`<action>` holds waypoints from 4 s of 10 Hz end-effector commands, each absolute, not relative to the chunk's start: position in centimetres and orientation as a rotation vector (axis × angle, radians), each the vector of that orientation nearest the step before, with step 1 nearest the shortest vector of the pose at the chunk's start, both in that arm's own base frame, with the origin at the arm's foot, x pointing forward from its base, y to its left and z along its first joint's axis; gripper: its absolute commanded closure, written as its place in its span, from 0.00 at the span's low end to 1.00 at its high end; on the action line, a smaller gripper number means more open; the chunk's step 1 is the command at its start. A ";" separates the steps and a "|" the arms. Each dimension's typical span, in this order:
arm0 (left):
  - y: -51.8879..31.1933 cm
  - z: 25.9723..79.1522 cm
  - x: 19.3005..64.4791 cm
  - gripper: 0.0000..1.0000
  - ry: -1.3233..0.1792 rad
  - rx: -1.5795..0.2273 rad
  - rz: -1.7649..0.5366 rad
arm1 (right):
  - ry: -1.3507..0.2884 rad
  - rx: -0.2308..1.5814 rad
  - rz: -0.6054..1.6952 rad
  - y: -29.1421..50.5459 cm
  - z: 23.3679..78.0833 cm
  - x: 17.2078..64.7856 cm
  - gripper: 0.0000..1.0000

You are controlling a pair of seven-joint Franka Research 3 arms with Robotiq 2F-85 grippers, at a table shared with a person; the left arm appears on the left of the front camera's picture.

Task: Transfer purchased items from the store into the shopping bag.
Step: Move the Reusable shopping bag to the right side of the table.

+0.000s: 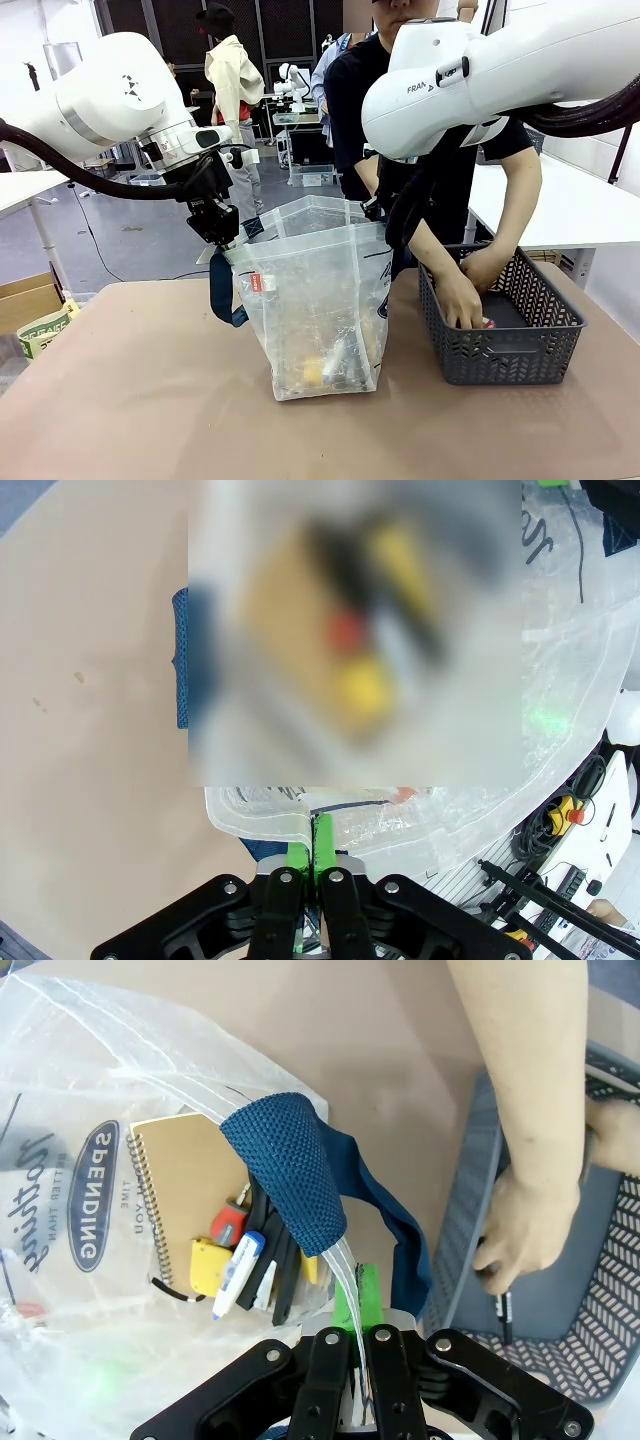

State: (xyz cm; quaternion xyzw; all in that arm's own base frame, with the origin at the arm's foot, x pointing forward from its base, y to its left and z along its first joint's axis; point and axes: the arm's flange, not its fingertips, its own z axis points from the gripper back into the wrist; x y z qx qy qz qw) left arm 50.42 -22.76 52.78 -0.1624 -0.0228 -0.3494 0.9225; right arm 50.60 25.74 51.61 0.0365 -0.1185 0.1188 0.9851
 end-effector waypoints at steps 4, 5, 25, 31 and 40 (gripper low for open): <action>-22.6 52.6 50.2 1.00 -0.061 -0.343 -0.713 | -0.238 0.071 0.230 25.6 51.4 50.4 1.00; -22.6 52.6 50.2 1.00 -0.061 -0.343 -0.713 | -0.238 0.071 0.230 25.6 51.4 50.4 1.00; -22.6 52.6 50.2 1.00 -0.061 -0.343 -0.713 | -0.238 0.071 0.230 25.6 51.4 50.4 1.00; -22.6 52.6 50.2 1.00 -0.061 -0.343 -0.713 | -0.238 0.071 0.230 25.6 51.4 50.4 1.00; -22.6 52.6 50.2 1.00 -0.061 -0.343 -0.713 | -0.238 0.071 0.230 25.6 51.4 50.4 1.00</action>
